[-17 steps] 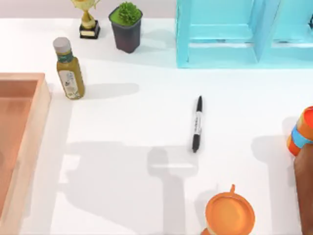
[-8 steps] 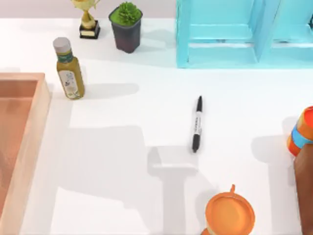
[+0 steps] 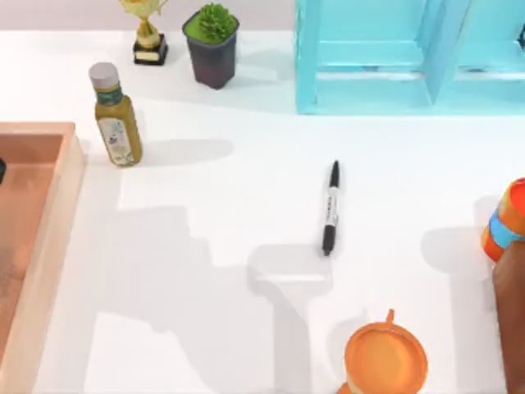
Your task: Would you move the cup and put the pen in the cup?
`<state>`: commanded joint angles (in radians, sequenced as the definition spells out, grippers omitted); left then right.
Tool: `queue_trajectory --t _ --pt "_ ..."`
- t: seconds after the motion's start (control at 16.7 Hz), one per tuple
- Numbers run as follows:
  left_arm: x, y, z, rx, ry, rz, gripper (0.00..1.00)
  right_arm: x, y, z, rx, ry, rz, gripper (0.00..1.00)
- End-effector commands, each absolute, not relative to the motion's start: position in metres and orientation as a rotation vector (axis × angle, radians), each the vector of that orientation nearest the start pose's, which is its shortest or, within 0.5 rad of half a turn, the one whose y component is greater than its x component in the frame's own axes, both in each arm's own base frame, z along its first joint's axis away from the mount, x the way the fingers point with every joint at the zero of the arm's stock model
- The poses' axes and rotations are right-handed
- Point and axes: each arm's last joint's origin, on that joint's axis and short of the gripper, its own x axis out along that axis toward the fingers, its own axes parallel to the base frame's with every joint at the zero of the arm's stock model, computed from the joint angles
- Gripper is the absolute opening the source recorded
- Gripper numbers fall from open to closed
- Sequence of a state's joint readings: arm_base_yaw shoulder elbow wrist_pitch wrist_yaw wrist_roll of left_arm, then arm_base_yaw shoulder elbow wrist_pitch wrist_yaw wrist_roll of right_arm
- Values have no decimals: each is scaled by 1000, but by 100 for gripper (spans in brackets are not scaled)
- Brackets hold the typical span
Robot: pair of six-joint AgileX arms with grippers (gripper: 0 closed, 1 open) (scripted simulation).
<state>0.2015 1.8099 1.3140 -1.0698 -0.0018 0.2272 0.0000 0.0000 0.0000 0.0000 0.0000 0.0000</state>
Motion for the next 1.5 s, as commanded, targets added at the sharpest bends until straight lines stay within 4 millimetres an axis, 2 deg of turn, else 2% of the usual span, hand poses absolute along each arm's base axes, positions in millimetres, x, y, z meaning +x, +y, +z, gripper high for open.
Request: queue_trajectory --t 0.24,0.54,1.32,1.5 --pt "322 69 153 19 1569 -15 100 106 -1 160 0 0 0 100" --pt "321 69 148 19 1572 -16 100 106 -1 160 0 0 0 100" --pt "321 69 148 19 1572 -16 2 106 -1 160 0 0 0 100" --pt "321 69 148 19 1572 -16 0 106 -1 160 0 0 0 100"
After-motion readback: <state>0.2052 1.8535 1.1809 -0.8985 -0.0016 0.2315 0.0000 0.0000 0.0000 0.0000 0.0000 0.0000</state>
